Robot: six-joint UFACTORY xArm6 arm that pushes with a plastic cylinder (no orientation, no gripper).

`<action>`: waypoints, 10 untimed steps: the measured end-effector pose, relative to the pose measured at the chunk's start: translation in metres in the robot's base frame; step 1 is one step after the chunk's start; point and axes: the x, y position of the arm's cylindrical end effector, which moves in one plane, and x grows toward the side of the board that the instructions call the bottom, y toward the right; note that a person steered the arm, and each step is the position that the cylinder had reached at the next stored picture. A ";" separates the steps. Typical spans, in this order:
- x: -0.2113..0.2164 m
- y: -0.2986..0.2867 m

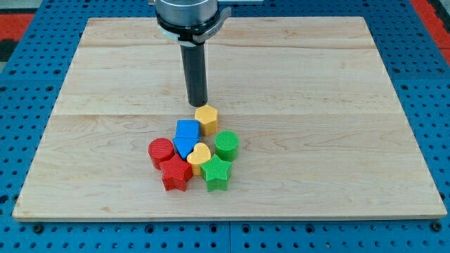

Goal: Place the yellow heart at right side of the yellow hexagon

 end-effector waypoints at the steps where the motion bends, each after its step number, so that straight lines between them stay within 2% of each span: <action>1: -0.035 0.000; 2: -0.076 -0.019; 3: -0.064 -0.127; 4: -0.010 -0.141; 5: 0.068 -0.143; 6: 0.147 -0.100; 7: 0.185 -0.058; 8: 0.185 -0.002; 9: 0.149 -0.004; 10: 0.147 -0.006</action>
